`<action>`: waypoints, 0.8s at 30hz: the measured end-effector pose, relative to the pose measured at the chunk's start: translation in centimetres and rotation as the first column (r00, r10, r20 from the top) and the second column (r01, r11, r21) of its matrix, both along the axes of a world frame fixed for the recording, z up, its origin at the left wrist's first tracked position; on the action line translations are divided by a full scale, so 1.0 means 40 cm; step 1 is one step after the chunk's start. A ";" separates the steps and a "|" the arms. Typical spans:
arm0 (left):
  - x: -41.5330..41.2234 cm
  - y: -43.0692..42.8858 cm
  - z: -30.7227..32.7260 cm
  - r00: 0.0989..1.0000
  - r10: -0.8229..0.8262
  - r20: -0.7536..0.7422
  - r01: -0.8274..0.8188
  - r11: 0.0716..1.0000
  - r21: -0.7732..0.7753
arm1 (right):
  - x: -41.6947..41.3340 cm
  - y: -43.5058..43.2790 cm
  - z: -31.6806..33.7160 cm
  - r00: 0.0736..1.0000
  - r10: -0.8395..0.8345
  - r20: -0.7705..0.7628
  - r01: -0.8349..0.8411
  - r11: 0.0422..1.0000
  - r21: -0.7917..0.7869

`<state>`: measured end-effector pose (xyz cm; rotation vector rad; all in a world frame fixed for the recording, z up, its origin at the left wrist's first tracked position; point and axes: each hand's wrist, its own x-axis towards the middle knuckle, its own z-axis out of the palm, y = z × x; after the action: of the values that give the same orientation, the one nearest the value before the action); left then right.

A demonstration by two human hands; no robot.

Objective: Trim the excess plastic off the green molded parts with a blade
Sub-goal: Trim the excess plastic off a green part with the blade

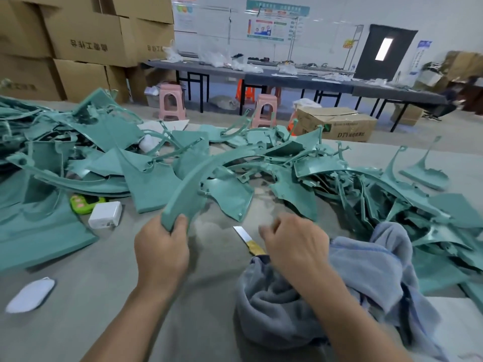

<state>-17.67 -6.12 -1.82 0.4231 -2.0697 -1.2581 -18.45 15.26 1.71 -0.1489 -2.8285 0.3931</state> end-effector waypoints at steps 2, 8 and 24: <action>-0.004 0.005 0.000 1.000 -0.008 0.019 0.010 0.996 -0.092 | 0.010 0.016 -0.039 0.968 0.043 0.248 -0.065 0.994 0.084; 0.004 0.021 -0.023 0.985 -0.135 0.109 0.160 0.950 -0.269 | 0.021 0.022 -0.062 0.930 0.235 0.283 -0.258 0.965 0.044; 0.008 0.026 -0.018 0.960 -0.258 0.108 0.275 0.941 -0.198 | 0.008 0.038 -0.072 0.918 0.339 0.203 -0.333 0.941 -0.065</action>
<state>-17.35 -5.06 -2.54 0.0987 -2.3617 -1.1693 -18.11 16.78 -1.16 0.3158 -3.0630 0.5196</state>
